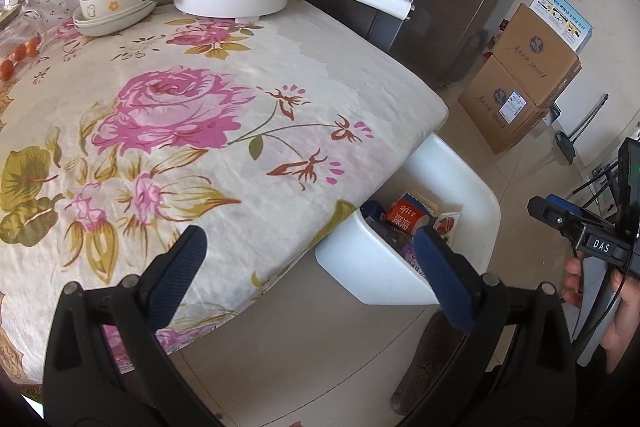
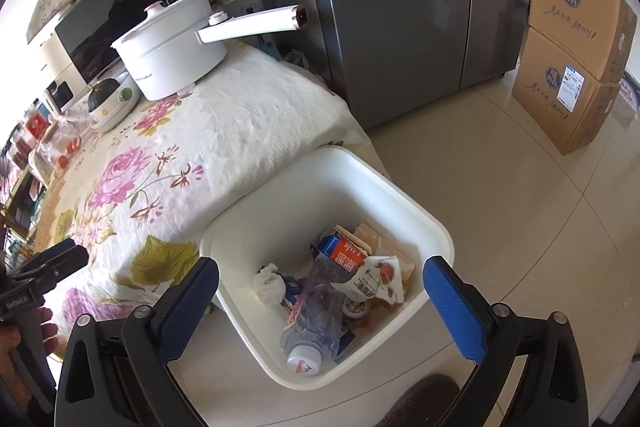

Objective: Collect trash

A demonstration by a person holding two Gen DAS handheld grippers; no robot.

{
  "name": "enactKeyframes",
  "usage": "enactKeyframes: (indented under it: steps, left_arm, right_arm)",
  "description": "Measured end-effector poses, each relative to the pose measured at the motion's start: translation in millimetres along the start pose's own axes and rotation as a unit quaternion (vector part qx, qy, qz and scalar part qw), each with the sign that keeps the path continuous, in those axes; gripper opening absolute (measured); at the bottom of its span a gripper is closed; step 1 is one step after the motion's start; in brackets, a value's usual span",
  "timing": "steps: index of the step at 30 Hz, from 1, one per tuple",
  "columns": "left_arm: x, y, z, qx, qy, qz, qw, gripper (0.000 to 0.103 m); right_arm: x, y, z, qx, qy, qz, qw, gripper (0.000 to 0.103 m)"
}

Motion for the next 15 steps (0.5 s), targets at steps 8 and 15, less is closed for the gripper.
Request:
enactKeyframes:
  steps: [8, 15]
  left_arm:
    - [3, 31, 12, -0.036, -0.005, -0.013, 0.9992, 0.103]
    - [4, 66, 17, -0.042, 0.018, -0.035, 0.9984, 0.103]
  right_arm:
    - [4, 27, 15, 0.028, 0.025, -0.005, 0.999, 0.103]
    - [8, 63, 52, 0.018, 0.048, -0.029, 0.998, 0.103]
Point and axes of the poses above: each gripper's, at about its wrist camera, not at the fingertips, and y roughly against the way its jaws point, z to its left, x to its underside, the point moved 8 cm from there along -y, roughly the way its jaws point, and after that the axes turned 10 degrees about -z, right-handed, at the moved point
